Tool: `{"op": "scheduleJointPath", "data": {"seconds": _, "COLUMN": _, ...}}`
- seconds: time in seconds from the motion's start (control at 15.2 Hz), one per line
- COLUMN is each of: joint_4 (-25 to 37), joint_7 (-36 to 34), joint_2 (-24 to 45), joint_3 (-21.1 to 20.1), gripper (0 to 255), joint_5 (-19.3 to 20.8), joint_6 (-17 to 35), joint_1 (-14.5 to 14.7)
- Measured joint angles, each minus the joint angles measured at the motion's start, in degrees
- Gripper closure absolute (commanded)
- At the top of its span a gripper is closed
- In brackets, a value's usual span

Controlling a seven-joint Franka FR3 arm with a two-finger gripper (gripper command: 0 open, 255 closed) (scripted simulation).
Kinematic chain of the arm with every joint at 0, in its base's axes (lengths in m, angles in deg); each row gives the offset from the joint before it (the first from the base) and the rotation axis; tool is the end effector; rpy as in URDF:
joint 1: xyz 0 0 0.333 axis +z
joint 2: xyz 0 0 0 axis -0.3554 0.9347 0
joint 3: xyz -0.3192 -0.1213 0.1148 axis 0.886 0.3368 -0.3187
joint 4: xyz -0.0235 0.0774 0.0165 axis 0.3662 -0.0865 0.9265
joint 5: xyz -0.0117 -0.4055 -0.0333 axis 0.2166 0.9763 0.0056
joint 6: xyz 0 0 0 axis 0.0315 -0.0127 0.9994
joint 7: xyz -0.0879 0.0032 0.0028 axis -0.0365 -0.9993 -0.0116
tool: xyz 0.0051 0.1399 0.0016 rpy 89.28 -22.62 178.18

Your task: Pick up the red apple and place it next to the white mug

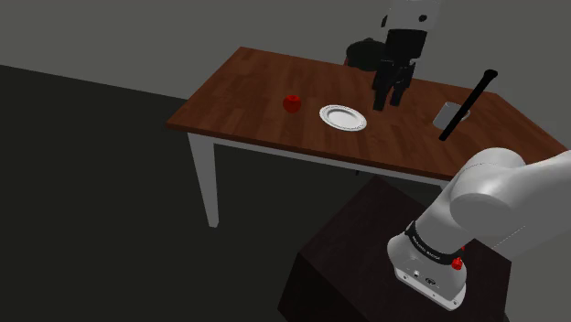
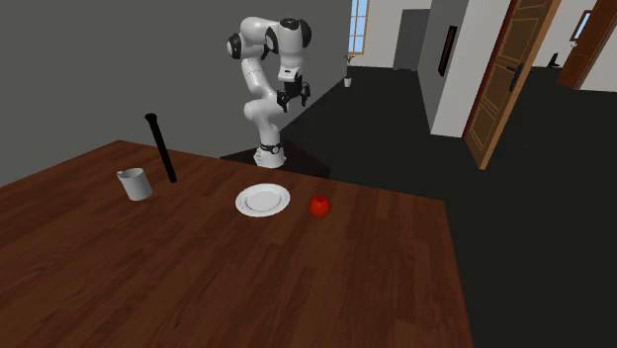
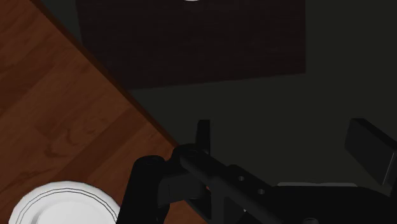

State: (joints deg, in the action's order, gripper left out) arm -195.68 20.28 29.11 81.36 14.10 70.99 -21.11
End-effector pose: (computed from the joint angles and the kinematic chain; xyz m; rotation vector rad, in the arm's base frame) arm 0.2764 -0.0068 0.5496 -2.9690 0.0761 0.3413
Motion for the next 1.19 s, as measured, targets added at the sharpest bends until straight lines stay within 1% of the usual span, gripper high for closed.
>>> {"op": "scheduleJointPath", "data": {"seconds": 0.07, "joint_4": 0.00, "joint_7": 0.00, "joint_2": 0.00, "joint_3": 0.00, "gripper": 0, "joint_5": 0.00, "joint_6": 0.00, "joint_1": 0.00}}
{"op": "scheduleJointPath", "data": {"seconds": 0.2, "joint_4": 0.77, "joint_7": 0.48, "joint_2": 2.64, "joint_3": 0.10, "gripper": 0, "joint_5": 0.63, "joint_6": 1.69, "joint_1": -0.02}}
{"op": "scheduleJointPath", "data": {"seconds": 0.66, "joint_4": 6.98, "joint_7": 2.60, "joint_2": 17.34, "joint_3": 0.66, "gripper": 0, "joint_5": 3.91, "joint_6": 9.38, "joint_1": -0.31}}
{"op": "scheduleJointPath", "data": {"seconds": 0.99, "joint_4": 13.71, "joint_7": 3.63, "joint_2": 28.94, "joint_3": 1.03, "gripper": 0, "joint_5": 6.03, "joint_6": 13.88, "joint_1": -0.55}}
{"op": "scheduleJointPath", "data": {"seconds": 1.19, "joint_4": 19.01, "joint_7": 4.03, "joint_2": 35.66, "joint_3": 1.18, "gripper": 0, "joint_5": 7.21, "joint_6": 15.07, "joint_1": -0.72}}
